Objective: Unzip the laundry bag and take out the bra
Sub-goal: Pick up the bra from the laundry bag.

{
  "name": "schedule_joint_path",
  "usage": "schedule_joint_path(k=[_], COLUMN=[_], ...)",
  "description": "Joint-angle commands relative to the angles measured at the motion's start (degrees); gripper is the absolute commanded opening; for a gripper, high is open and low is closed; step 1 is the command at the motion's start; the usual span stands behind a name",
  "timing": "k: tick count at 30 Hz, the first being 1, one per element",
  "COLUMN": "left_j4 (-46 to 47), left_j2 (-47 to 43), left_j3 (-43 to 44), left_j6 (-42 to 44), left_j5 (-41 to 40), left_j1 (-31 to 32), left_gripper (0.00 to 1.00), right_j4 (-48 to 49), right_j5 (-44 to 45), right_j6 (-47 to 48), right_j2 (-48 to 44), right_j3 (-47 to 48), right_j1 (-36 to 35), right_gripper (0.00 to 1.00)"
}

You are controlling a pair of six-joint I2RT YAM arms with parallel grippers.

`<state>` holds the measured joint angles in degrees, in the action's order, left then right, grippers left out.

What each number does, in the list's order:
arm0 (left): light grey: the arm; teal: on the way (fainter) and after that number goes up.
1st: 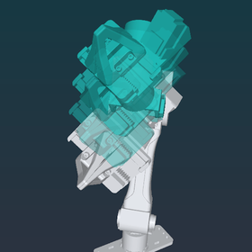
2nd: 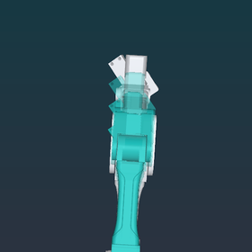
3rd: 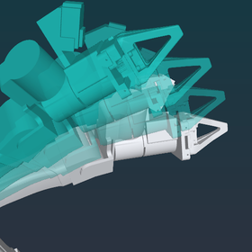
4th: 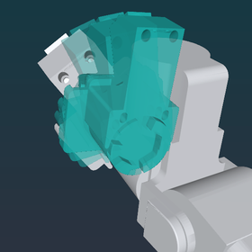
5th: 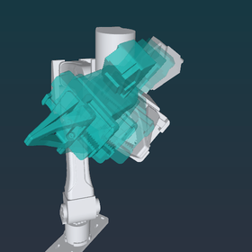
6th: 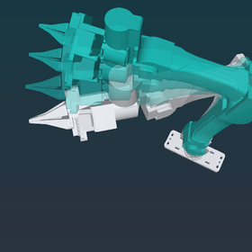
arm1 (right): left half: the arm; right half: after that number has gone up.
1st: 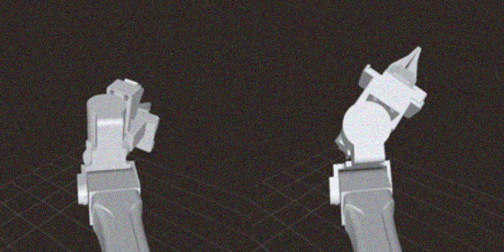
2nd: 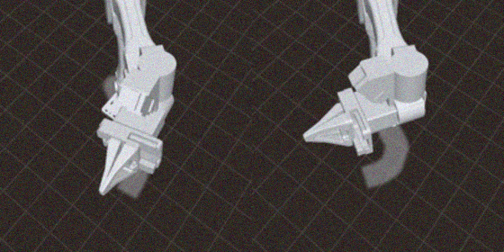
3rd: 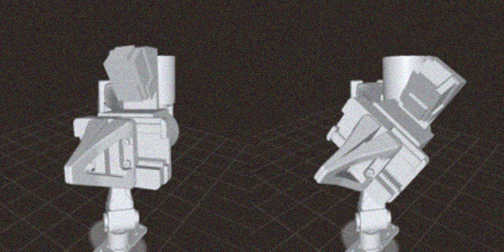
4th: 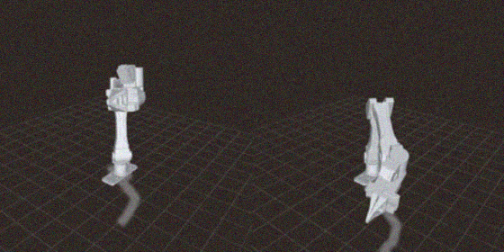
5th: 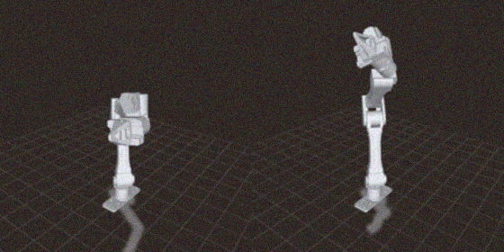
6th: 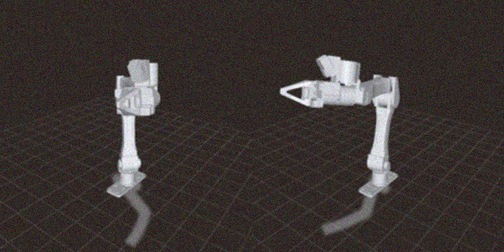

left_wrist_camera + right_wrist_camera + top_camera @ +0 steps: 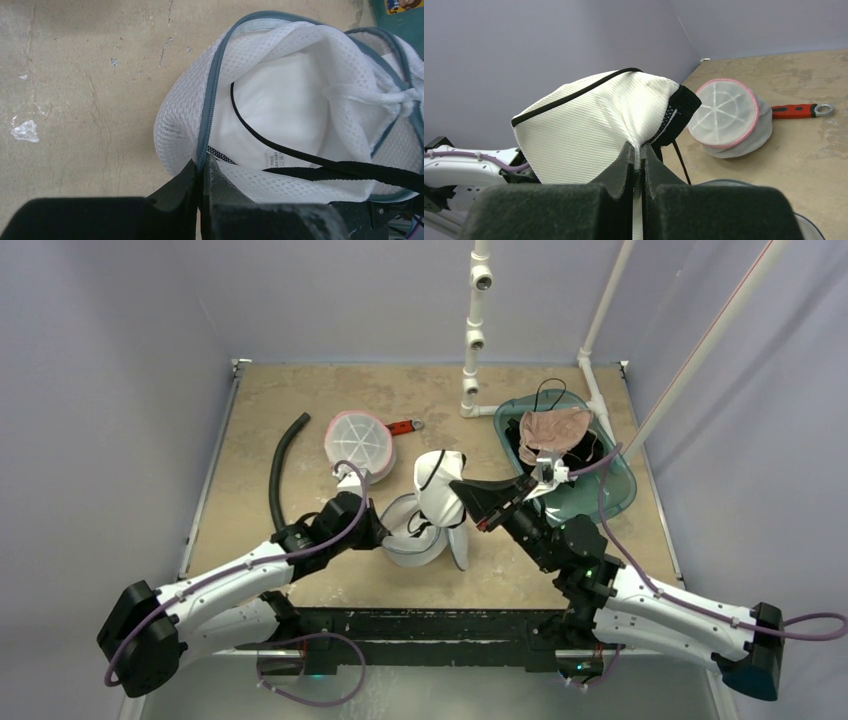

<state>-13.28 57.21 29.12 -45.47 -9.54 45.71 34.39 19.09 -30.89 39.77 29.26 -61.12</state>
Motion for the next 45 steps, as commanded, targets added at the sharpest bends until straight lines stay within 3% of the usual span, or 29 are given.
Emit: schedule_joint_path(k=[1, 15, 19, 23, 32, 37, 41, 45], left_j4=[-1.4, -5.4, -5.9, -6.0, -5.7, -6.6, -7.1, -4.8], left_j2=[-2.8, -4.5, -5.0, -4.3, -4.4, -6.2, -8.0, -12.7], left_j3=[1.3, 6.0, 6.2, 6.0, 5.0, 5.9, 6.9, 7.0], left_j6=[-0.5, 0.5, 0.9, 1.1, 1.3, 1.6, 2.4, 3.3], left_j5=[-1.3, -1.3, -1.8, -2.1, -1.4, -1.1, 0.0, 0.8], left_j1=[-0.4, -0.4, -0.4, -0.4, -0.4, -0.4, -0.4, -0.4], left_gripper=[0.0, 0.34, 0.37, 0.32, 0.0, 0.0, 0.29, 0.45], right_j4=[0.1, -7.8, -8.3, -8.3, -7.4, -7.3, -7.8, -8.3], right_j5=[-3.3, -9.8, -10.2, -10.0, -9.7, -9.2, -9.2, -9.2], right_j6=[0.3, 5.7, 7.5, 9.5, 12.7, 13.9, 14.4, 13.8], right_j2=[-0.7, -0.9, -0.1, 0.8, 3.1, 4.0, 4.4, 4.2], right_j3=[4.9, 15.4, 17.9, 20.6, 25.8, 26.8, 27.7, 27.0], right_j1=[-0.2, -0.1, -0.2, -0.2, -0.2, -0.2, -0.2, -0.2], right_gripper=[0.0, 0.0, 0.0, 0.0, 0.0, 0.0, 0.0, 0.0])
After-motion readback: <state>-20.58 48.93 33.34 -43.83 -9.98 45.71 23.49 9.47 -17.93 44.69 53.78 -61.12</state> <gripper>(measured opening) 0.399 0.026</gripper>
